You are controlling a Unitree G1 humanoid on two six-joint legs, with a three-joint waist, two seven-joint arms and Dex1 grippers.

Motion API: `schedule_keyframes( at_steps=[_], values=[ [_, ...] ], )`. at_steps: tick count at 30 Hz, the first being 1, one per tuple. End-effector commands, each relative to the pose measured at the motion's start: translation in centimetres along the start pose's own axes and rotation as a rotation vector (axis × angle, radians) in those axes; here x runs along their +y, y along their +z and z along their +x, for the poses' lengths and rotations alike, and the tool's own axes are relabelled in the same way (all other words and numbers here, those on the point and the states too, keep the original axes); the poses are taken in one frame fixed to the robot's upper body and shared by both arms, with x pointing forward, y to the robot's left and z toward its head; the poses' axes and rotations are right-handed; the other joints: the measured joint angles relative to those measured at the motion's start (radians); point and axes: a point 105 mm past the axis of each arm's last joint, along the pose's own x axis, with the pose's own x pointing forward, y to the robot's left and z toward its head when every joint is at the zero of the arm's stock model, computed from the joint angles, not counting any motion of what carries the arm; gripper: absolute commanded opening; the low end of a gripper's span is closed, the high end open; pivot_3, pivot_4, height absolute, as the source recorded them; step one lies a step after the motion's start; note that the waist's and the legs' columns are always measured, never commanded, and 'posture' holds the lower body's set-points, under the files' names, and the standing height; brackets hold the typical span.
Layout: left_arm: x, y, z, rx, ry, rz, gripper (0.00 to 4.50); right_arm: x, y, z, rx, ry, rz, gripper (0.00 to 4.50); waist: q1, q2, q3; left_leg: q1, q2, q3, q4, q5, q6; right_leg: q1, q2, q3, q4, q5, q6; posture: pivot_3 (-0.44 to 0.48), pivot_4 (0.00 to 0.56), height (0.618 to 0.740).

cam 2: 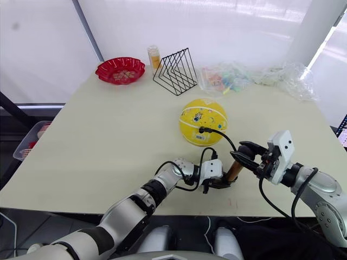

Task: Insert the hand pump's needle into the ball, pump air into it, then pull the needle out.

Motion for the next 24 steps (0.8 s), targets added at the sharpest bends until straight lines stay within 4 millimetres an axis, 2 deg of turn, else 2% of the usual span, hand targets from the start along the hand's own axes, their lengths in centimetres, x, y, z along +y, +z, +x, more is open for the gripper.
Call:
schedule_keyframes(
  at_steps=[1, 7, 14, 16, 19, 21, 24],
  values=[
    [-4.2, -8.4, -1.8, 0.299, -0.100, -0.177, 1.12, -1.6, 2.6, -2.0, -0.043, -0.073, -0.036, 1.97, 0.001, 0.002, 0.001, 0.000, 0.000, 0.000, 0.000, 0.000, 0.000, 0.000, 0.000, 0.000, 0.000, 0.000, 0.000, 0.000, 0.150, 0.735],
    [-4.4, -8.3, -1.7, 0.296, -0.112, -0.176, 1.12, -2.0, 9.5, -4.4, -0.186, -0.086, -0.087, 1.97, 0.002, 0.006, 0.004, -0.001, -0.001, 0.000, 0.000, 0.000, 0.000, 0.000, -0.001, 0.000, 0.000, 0.000, 0.000, 0.000, 0.150, 0.735],
    [-4.4, -8.2, -1.6, 0.292, -0.115, -0.174, 1.12, -2.1, 14.2, -6.2, -0.212, -0.106, -0.148, 1.97, 0.001, 0.006, 0.006, -0.001, -0.001, 0.001, 0.001, 0.000, 0.000, 0.000, 0.000, -0.001, -0.001, 0.000, 0.000, 0.000, 0.150, 0.735],
    [-4.4, -8.2, -1.6, 0.291, -0.115, -0.174, 1.12, -2.0, 14.1, -6.0, -0.178, -0.097, -0.149, 1.97, 0.002, 0.006, 0.007, -0.001, -0.001, 0.000, 0.001, 0.000, 0.000, 0.000, 0.000, -0.001, -0.001, 0.000, 0.000, 0.000, 0.150, 0.735],
    [-4.4, -8.1, -1.6, 0.290, -0.115, -0.173, 1.12, -1.7, 13.0, -5.0, -0.152, -0.073, -0.109, 1.97, 0.002, 0.006, 0.007, -0.002, -0.001, 0.000, 0.001, 0.000, 0.000, 0.000, 0.000, -0.001, -0.001, 0.000, 0.000, 0.000, 0.150, 0.735],
    [-4.4, -8.1, -1.6, 0.289, -0.116, -0.173, 1.12, -1.7, 10.6, -4.1, -0.084, -0.068, -0.080, 1.97, 0.001, 0.006, 0.007, -0.002, -0.001, 0.000, 0.001, 0.000, 0.000, 0.000, 0.000, -0.001, -0.001, 0.000, 0.000, 0.000, 0.150, 0.735],
    [-4.4, -8.1, -1.6, 0.289, -0.116, -0.170, 1.12, -1.7, 6.4, -3.1, -0.006, -0.060, -0.023, 1.97, 0.002, -0.001, 0.002, -0.002, 0.000, -0.001, 0.000, 0.000, 0.000, 0.000, 0.000, -0.002, -0.001, 0.000, 0.000, 0.000, 0.150, 0.735]
  ],
)
